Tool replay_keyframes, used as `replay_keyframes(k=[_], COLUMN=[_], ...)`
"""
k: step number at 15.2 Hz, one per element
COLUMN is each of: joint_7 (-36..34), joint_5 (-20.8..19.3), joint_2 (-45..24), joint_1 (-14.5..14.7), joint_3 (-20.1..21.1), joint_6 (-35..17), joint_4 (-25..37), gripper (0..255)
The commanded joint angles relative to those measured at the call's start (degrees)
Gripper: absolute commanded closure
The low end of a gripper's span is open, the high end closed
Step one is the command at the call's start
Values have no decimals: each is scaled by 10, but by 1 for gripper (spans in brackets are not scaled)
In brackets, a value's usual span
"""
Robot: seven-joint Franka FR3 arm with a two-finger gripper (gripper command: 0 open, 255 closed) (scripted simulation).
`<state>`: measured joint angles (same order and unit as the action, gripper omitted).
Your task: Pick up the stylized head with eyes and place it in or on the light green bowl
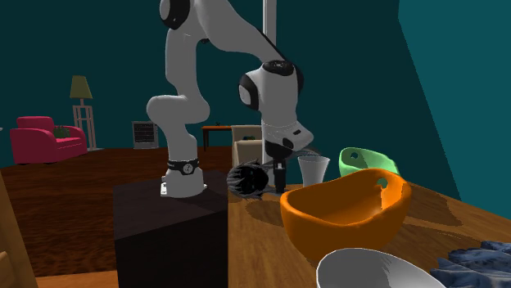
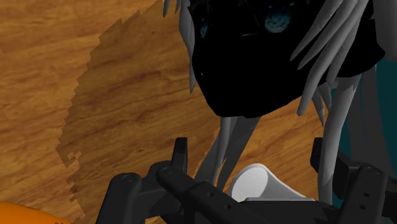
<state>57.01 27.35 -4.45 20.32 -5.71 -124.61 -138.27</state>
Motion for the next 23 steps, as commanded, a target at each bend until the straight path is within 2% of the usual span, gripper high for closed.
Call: replay_keyframes(k=[1,8,23], joint_7=[2,-2,-58], joint_5=[-11,-12,-56], joint_2=[-7,-6,83], joint_1=[-2,0,-4], joint_3=[-2,-2,-8], joint_6=[-42,-39,66], joint_4=[-8,-4,22], gripper=[255,255,255])
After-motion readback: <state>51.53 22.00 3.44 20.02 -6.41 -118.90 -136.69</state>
